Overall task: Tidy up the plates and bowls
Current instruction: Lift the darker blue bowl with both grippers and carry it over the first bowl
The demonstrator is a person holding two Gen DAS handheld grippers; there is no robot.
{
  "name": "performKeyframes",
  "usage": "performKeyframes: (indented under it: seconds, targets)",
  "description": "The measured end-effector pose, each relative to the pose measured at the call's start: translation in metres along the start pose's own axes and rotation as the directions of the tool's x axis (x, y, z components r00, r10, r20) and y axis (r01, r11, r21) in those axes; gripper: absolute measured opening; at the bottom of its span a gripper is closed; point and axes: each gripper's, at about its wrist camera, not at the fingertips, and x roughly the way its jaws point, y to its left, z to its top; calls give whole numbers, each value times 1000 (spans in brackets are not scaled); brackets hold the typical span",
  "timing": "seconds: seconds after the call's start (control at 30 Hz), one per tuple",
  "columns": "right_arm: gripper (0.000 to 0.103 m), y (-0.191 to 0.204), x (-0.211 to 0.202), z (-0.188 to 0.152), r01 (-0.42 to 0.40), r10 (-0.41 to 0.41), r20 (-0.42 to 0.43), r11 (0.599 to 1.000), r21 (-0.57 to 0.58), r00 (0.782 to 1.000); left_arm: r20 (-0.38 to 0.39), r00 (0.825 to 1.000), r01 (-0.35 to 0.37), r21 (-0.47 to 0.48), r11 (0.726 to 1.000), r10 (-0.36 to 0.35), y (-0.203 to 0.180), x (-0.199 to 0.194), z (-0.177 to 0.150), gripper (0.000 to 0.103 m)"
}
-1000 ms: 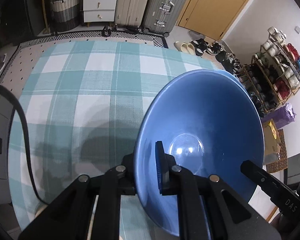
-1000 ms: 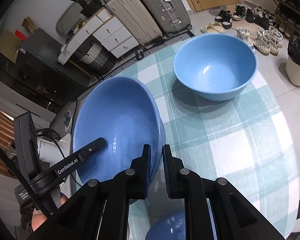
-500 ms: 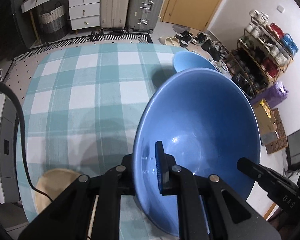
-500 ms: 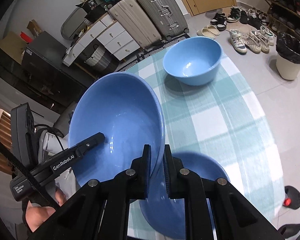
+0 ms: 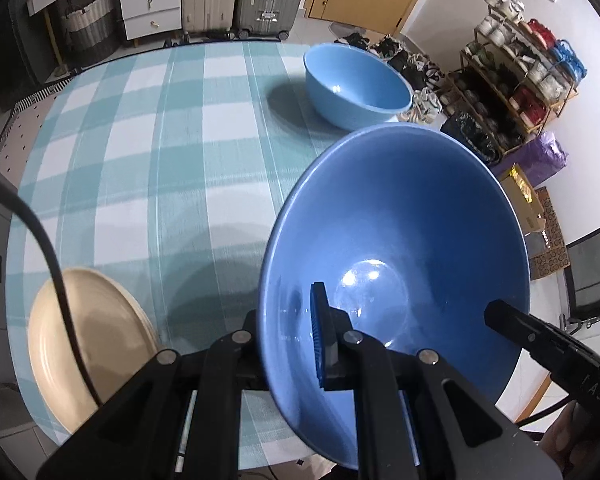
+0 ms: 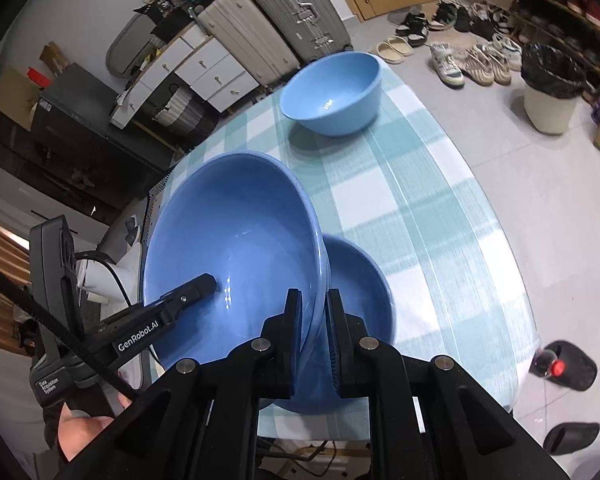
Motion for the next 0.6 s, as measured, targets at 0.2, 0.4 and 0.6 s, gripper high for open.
performKeyframes:
  seconds: [0.2, 0.4, 0.6]
  targets:
    - [12, -16, 14, -15, 7, -7, -31, 1000, 6, 1000, 7, 999, -54, 18, 998, 54, -5, 16, -16, 11]
    - [12, -23, 31, -20, 19, -19, -52, 1000, 5, 998, -4, 996, -84, 22, 996, 84, -6, 32, -25, 11]
    - [12, -33, 40, -18, 32, -31, -69, 999, 14, 997, 5, 993, -119, 64, 991, 119, -17, 38, -32, 11]
